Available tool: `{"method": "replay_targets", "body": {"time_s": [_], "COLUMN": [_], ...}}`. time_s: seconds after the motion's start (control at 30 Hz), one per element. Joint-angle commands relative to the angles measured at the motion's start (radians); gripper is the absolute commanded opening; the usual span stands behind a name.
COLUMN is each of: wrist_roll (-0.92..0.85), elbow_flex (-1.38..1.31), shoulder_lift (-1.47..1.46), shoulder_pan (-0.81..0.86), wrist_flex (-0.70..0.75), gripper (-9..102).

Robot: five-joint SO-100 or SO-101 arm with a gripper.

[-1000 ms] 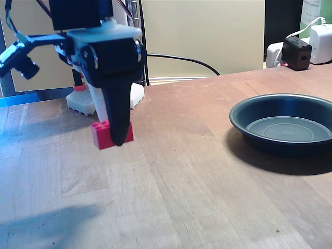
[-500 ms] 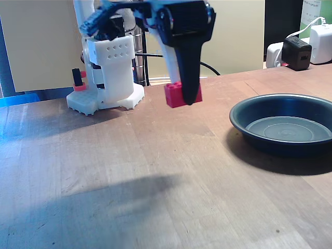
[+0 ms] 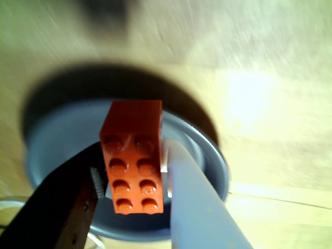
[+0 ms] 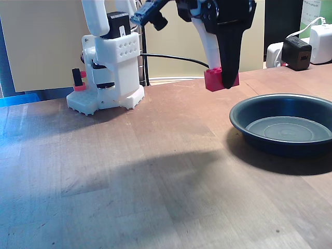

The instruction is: Grasp a lego block and put it in the bin.

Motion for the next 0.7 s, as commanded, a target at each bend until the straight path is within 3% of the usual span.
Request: {"method": "replay_targets", "body": {"time_s": [0.0, 0.1, 0.3, 0.67], "wrist_roll": [0.008, 0.031, 0.256, 0.367], "elbow_flex": [-0.006, -0.008, -0.118, -0.446], "shoulder_lift": [0.011, -0.037, -0.15, -0.445], "shoulder_pan": [-0.028, -0.071, -0.206, -0.255], "wrist_flex": [-0.003, -0.032, -0.117, -0.11], "gripper": [0, 0, 0, 0]}}
